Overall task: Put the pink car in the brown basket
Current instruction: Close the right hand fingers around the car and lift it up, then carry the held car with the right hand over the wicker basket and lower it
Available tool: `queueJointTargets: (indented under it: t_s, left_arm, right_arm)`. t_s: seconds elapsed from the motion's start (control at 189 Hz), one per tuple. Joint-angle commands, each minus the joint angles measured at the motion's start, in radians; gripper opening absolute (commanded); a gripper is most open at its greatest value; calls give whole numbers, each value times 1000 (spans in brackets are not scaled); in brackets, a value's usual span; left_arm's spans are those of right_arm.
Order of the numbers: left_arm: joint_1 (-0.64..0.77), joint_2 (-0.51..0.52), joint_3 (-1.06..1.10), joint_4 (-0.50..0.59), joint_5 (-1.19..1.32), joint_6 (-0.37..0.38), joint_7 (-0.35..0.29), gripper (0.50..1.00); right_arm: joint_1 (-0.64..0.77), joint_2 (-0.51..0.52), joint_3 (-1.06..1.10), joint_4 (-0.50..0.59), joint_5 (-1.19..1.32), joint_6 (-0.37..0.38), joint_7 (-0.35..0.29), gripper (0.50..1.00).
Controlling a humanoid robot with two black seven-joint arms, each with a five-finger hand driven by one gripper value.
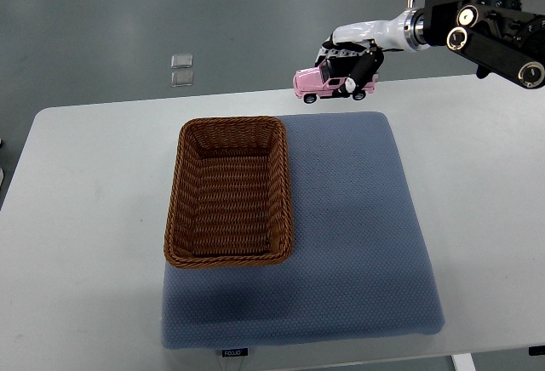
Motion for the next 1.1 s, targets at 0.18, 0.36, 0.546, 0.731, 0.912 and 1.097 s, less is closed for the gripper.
queueJointTargets:
  t_s: [0.18,0.36,0.546,0.731,0.912,1.097]
  left_arm:
    - [1,0,1,-1,0,0,0,1000]
    - [-1,0,3,-24,0,0,0,1000]
    - [-1,0,1,-38,0,0,-1,1000]
    - [-1,0,1,-38,0,0,-1,1000]
    - [-1,0,1,-38,2,0,-1,1000]
    - [-1,0,1,-47,2,-1,0,1000]
  right_arm:
    - [38,289,-26,-65,11,-17,-3,500]
    - [-5,339,-107,-183,2,-52,-1,500]
    - [-65,339,-123,-203,0,-74,1,500]
    - [-80,339,-110,-203,15,-90,4,500]
    - [-88,339,-109,-198,18,-124,10,500]
    - [-125,339,-109,-184,20,-147,11,500]
